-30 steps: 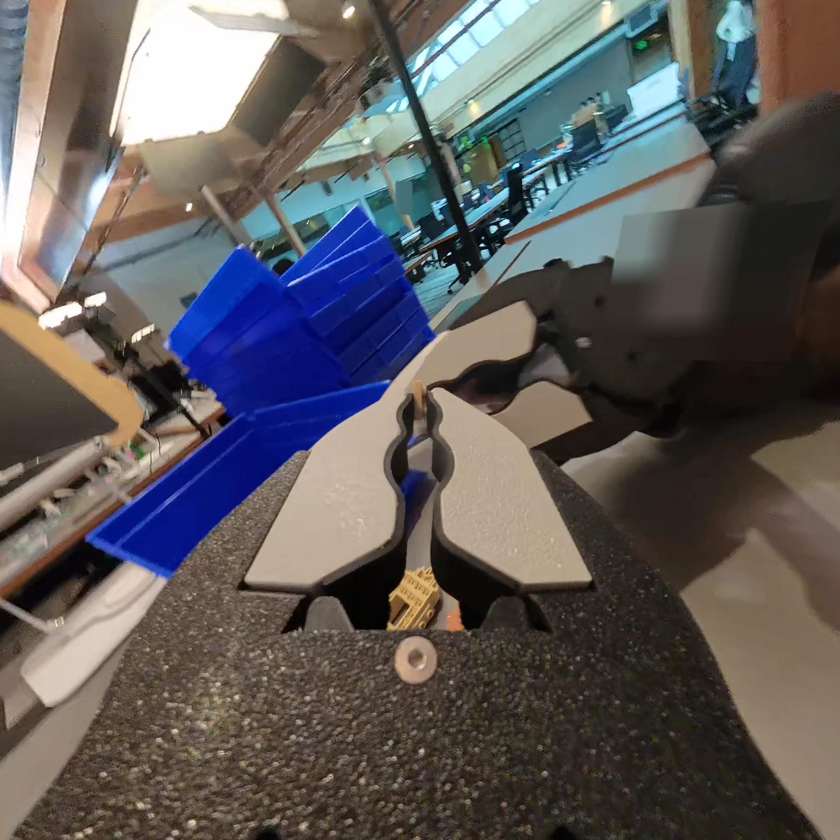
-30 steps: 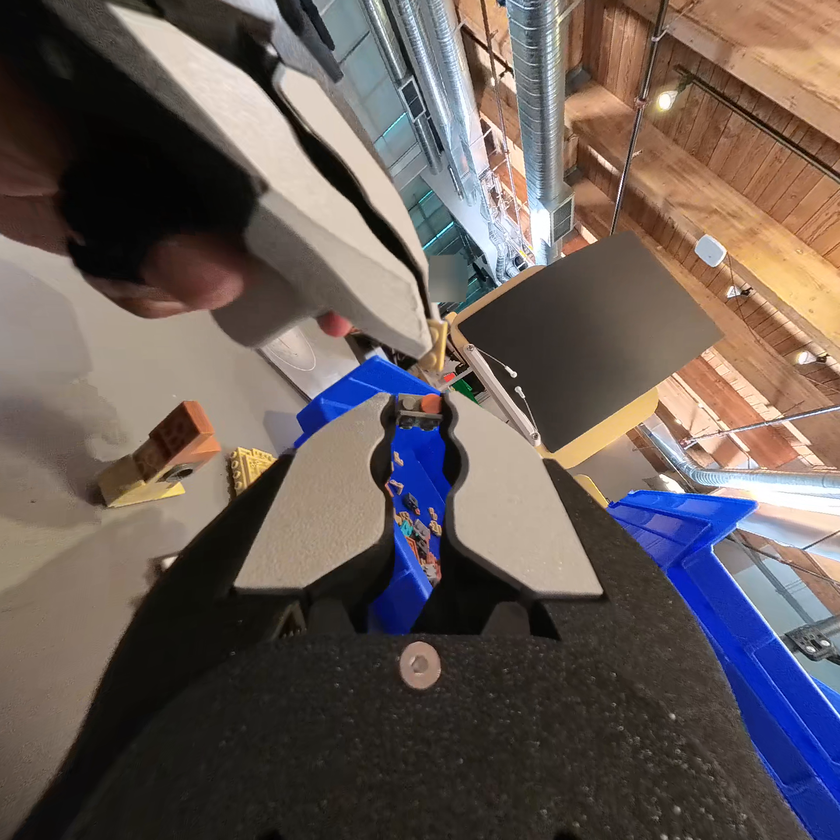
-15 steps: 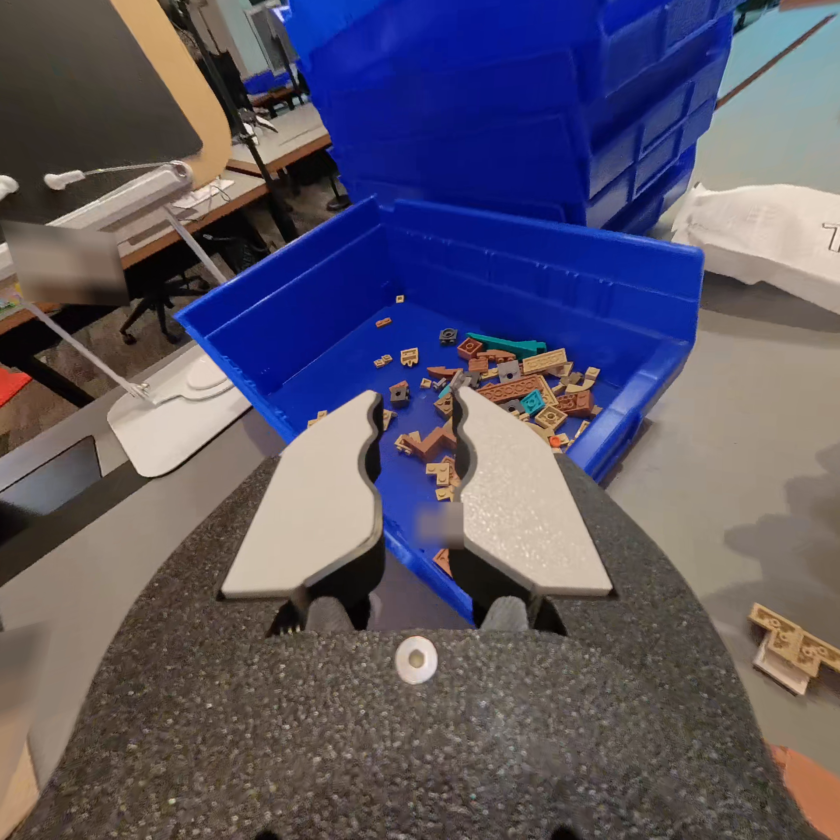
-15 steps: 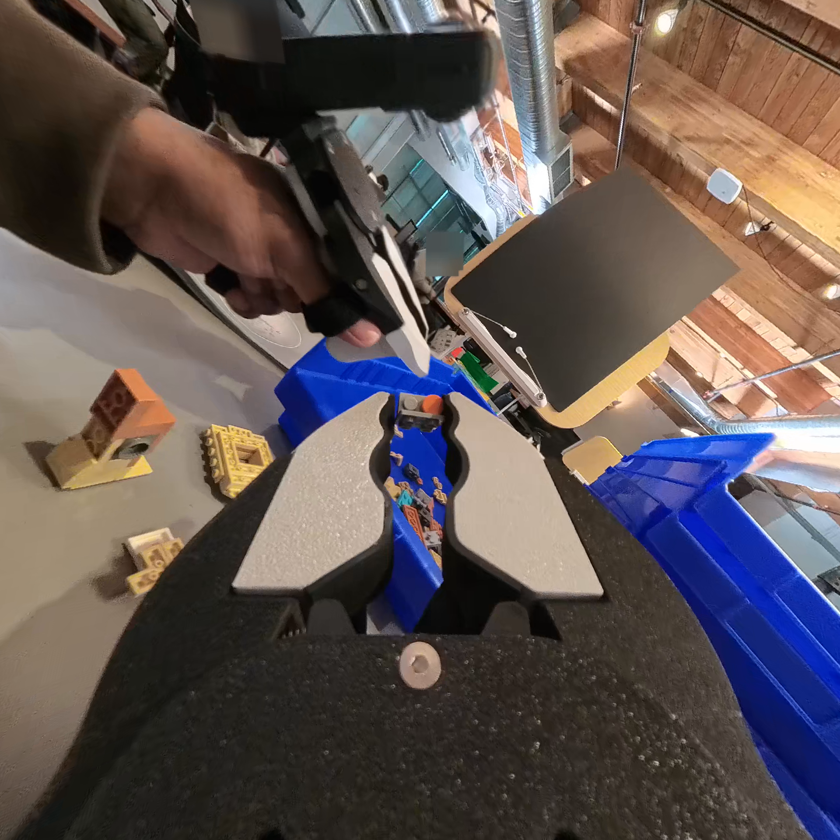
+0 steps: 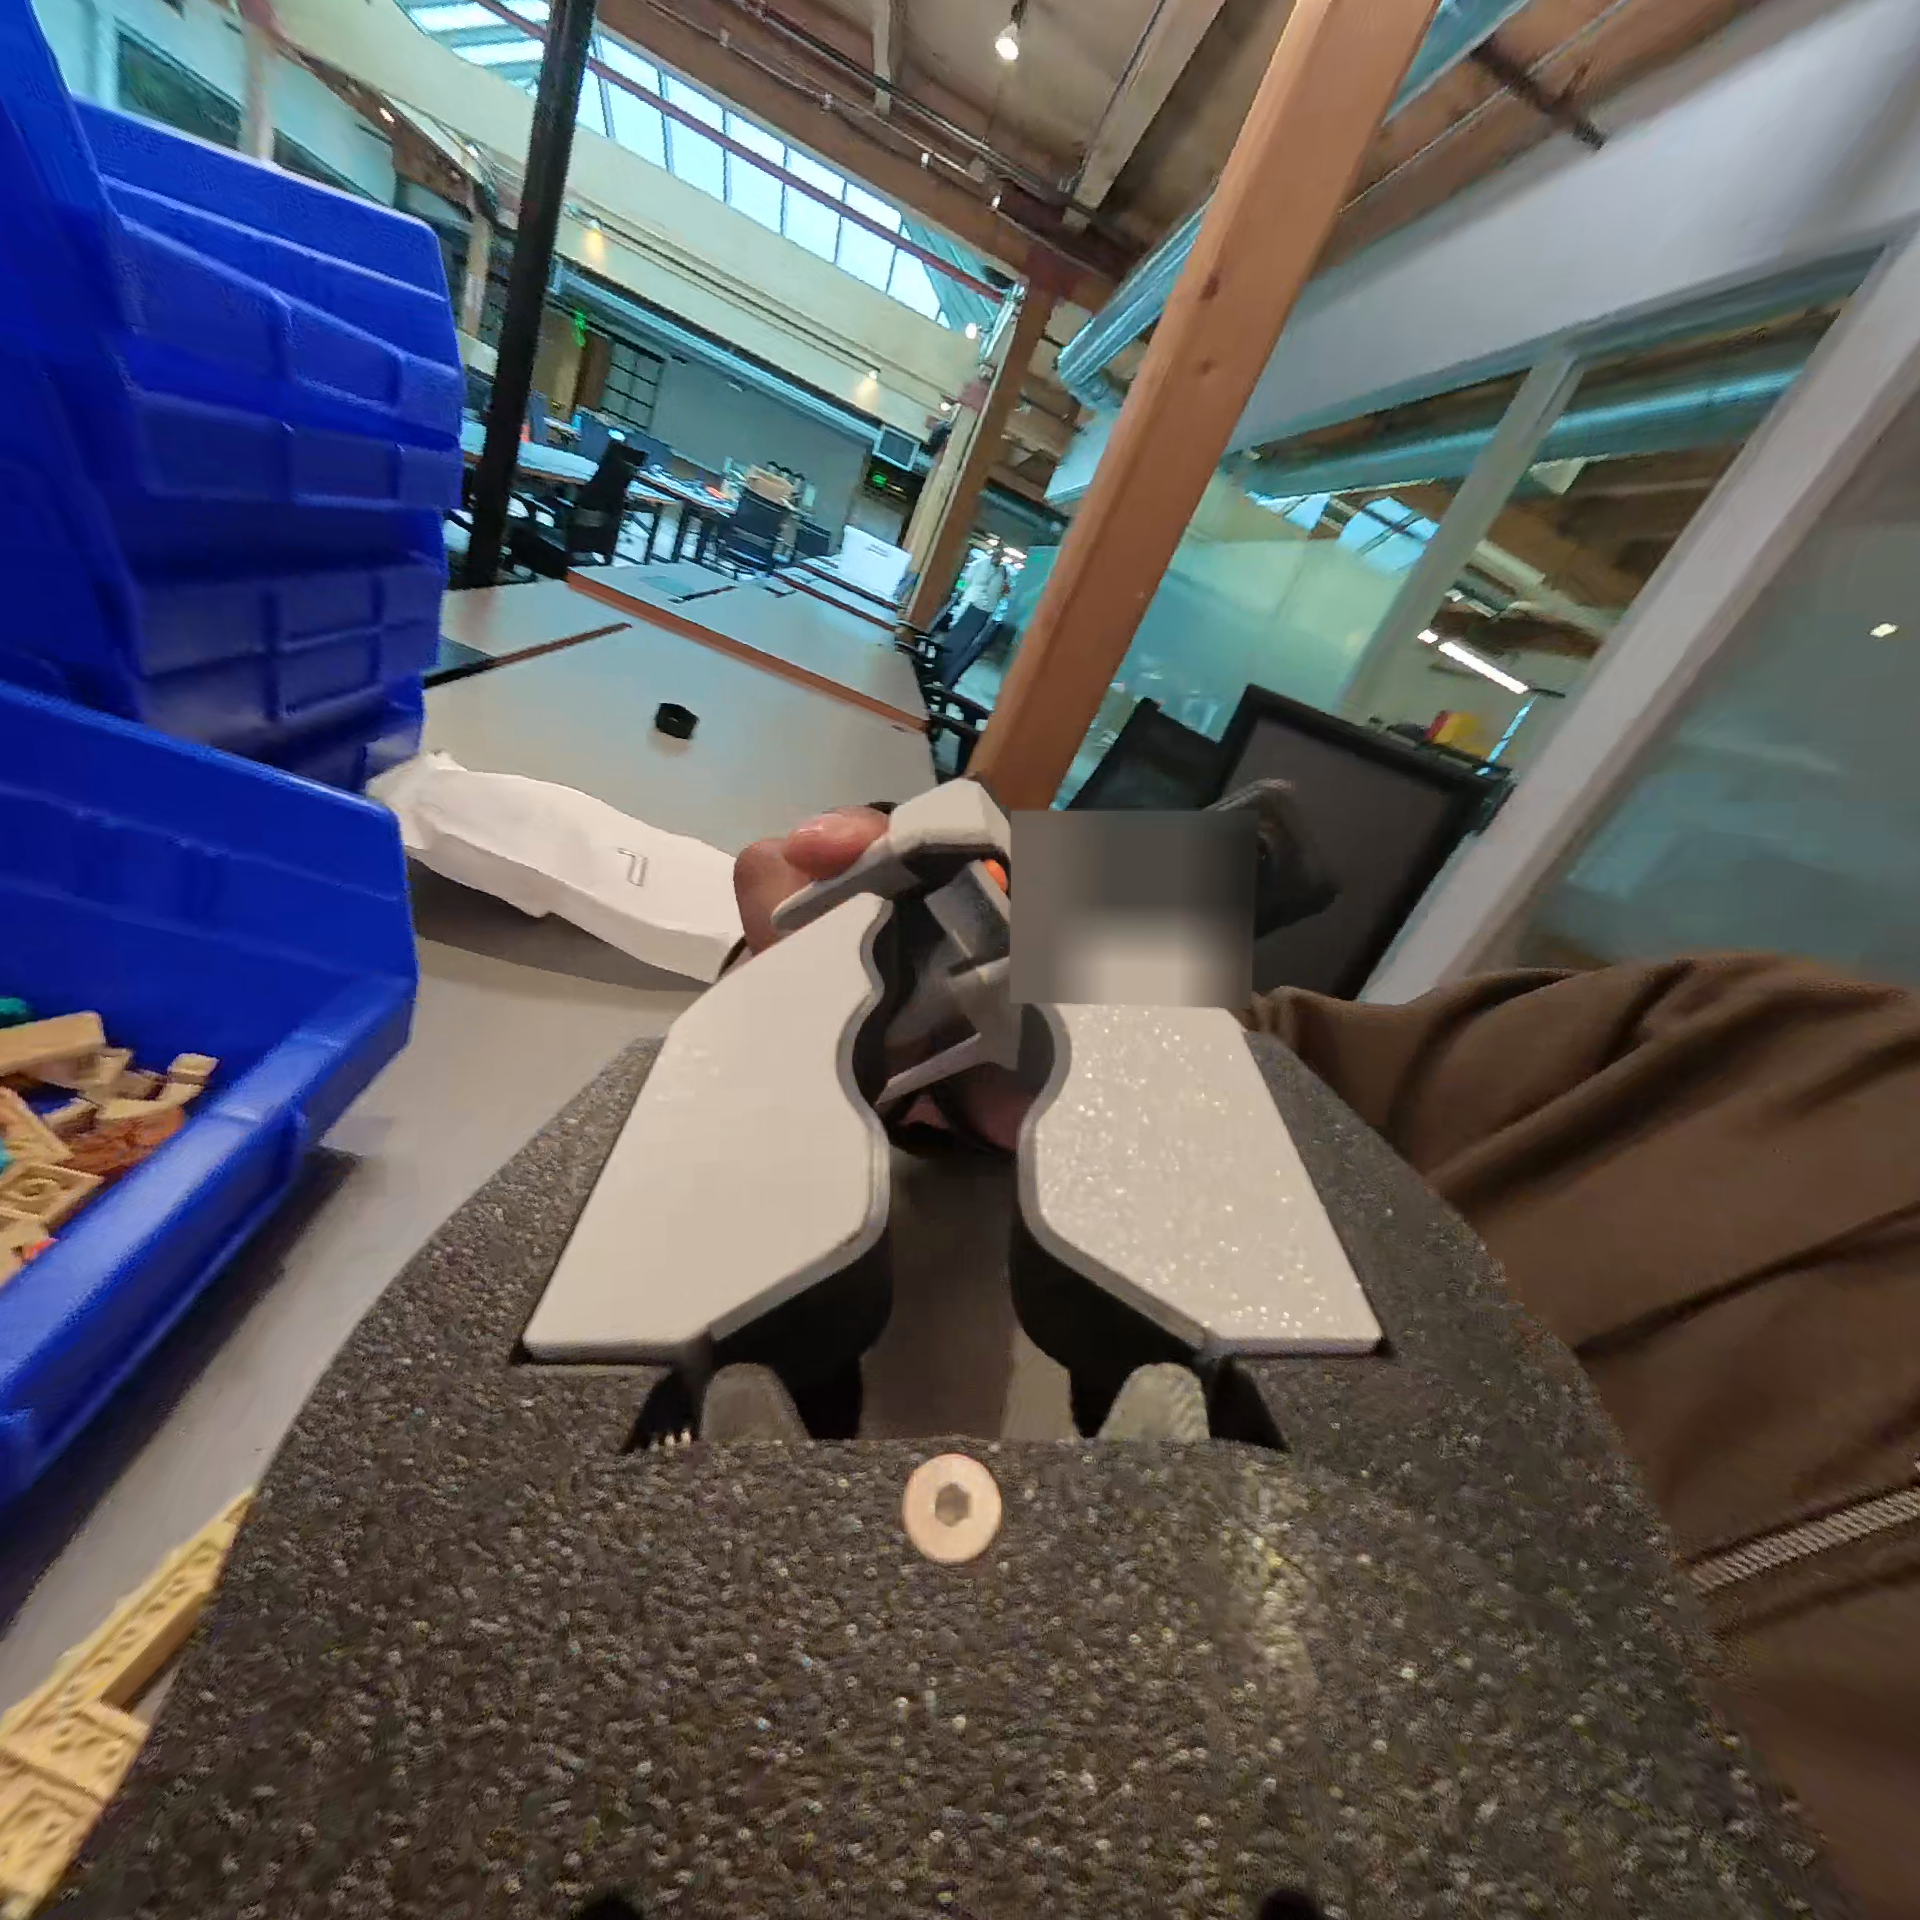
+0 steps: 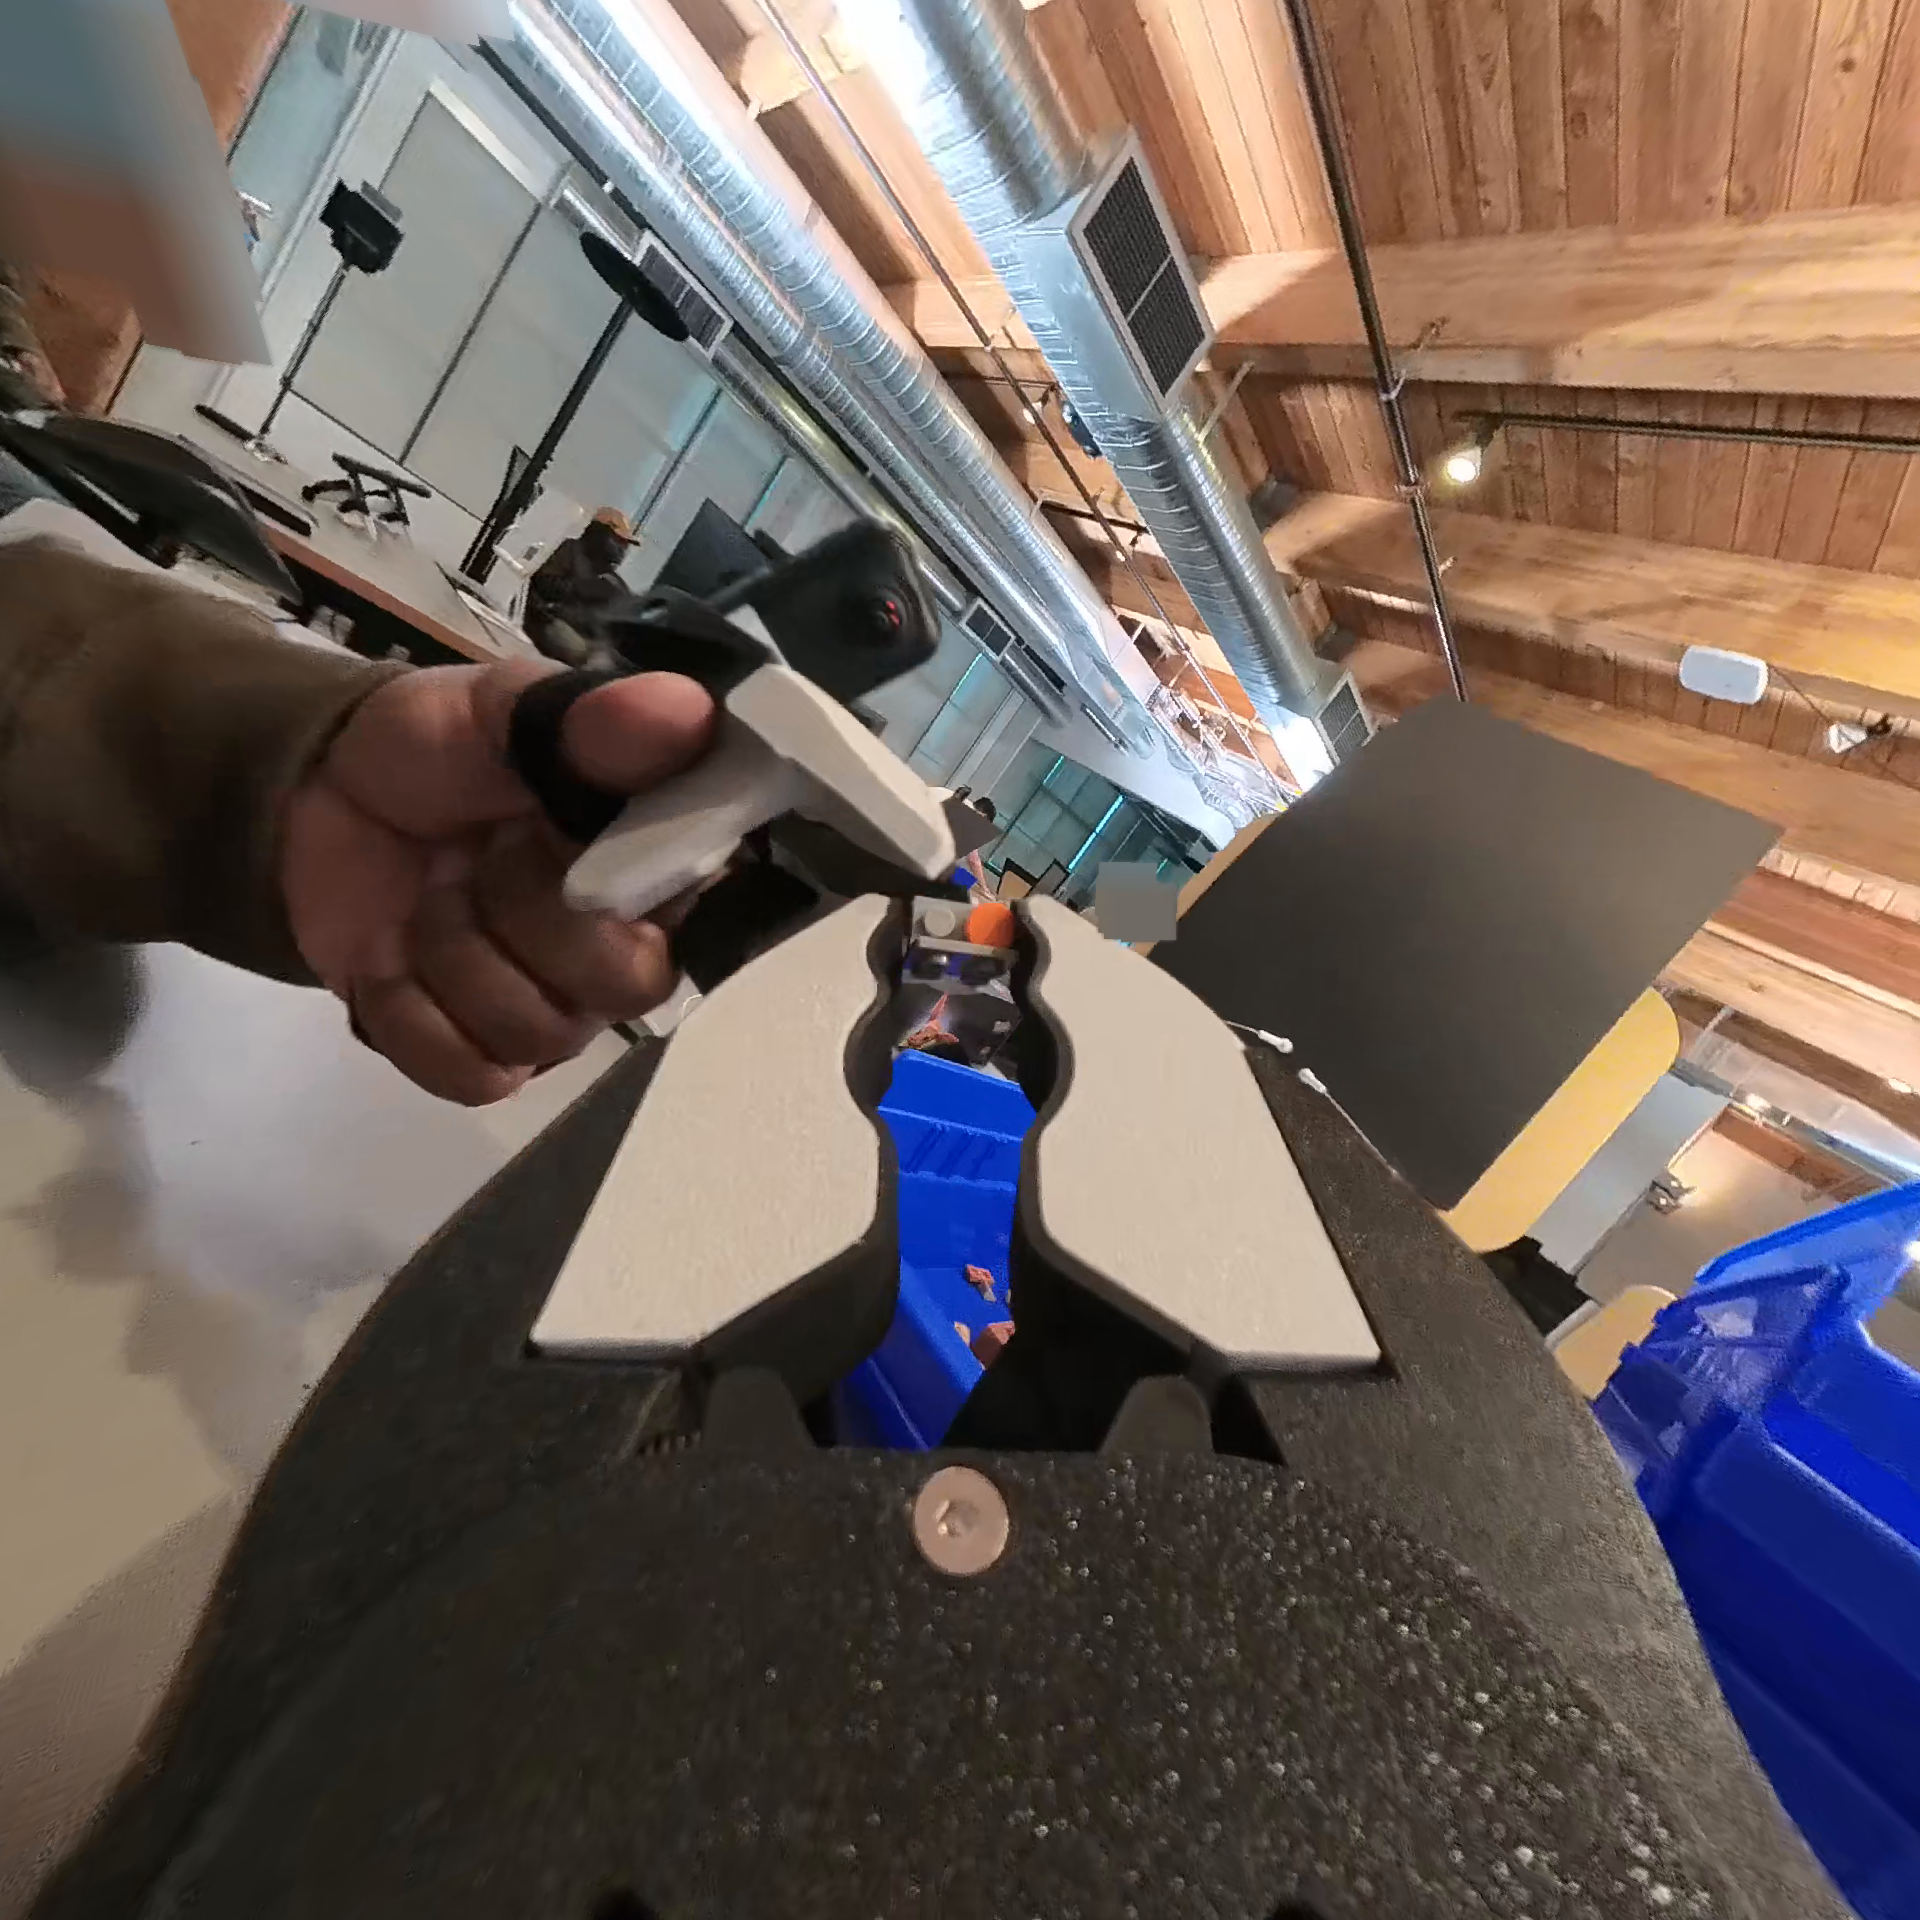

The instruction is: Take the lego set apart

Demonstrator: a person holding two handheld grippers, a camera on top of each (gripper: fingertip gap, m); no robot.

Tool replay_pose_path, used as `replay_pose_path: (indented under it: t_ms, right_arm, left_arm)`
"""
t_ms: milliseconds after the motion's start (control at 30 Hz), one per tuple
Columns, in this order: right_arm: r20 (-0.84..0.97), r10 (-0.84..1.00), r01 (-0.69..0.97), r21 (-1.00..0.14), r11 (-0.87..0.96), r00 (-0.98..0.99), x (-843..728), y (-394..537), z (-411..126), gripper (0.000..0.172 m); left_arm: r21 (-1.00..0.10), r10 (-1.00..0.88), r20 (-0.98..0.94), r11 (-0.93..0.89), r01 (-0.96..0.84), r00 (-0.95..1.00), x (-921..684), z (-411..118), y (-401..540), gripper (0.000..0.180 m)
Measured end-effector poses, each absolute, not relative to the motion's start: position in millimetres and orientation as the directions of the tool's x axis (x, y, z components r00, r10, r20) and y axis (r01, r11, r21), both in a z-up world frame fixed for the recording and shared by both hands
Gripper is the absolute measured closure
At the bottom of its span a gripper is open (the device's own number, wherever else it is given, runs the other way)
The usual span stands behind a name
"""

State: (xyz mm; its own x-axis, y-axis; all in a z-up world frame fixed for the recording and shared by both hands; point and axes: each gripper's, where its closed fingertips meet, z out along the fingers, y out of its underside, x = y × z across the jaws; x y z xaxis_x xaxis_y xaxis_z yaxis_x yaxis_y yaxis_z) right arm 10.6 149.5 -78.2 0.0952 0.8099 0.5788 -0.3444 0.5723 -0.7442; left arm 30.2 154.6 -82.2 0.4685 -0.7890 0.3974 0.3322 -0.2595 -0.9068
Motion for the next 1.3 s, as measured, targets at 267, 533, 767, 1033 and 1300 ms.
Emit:
replay_pose_path:
  t_ms: [267,533,767,1033,1300]
  right_arm:
    - [0.680,0.731,-0.337,-0.675,0.656,0.062,7.0,130.1,-88.0,0.153]
    - [0.692,0.718,-0.358,-0.654,0.666,0.072,11.8,125.3,-83.4,0.153]
    - [0.703,0.706,-0.360,-0.639,0.680,0.086,13.9,125.7,-81.4,0.154]
    - [0.765,0.625,-0.271,-0.576,0.771,0.153,10.5,133.0,-87.3,0.139]
    - [0.810,0.549,-0.241,-0.502,0.831,0.205,21.8,138.7,-82.2,0.151]
  left_arm:
    - [-0.867,-0.824,0.482,-0.401,0.294,0.298,43.3,-93.2,140.1,0.159]
    - [-0.881,-0.856,0.455,-0.393,0.265,0.245,50.1,-93.1,129.4,0.162]
    - [-0.873,-0.851,0.461,-0.384,0.302,0.250,49.2,-87.6,130.4,0.169]
    - [-0.942,-0.844,0.321,-0.235,0.241,0.429,38.2,-88.1,140.2,0.170]
    - [-0.959,-0.831,0.268,-0.181,0.219,0.487,20.3,-83.8,140.0,0.170]
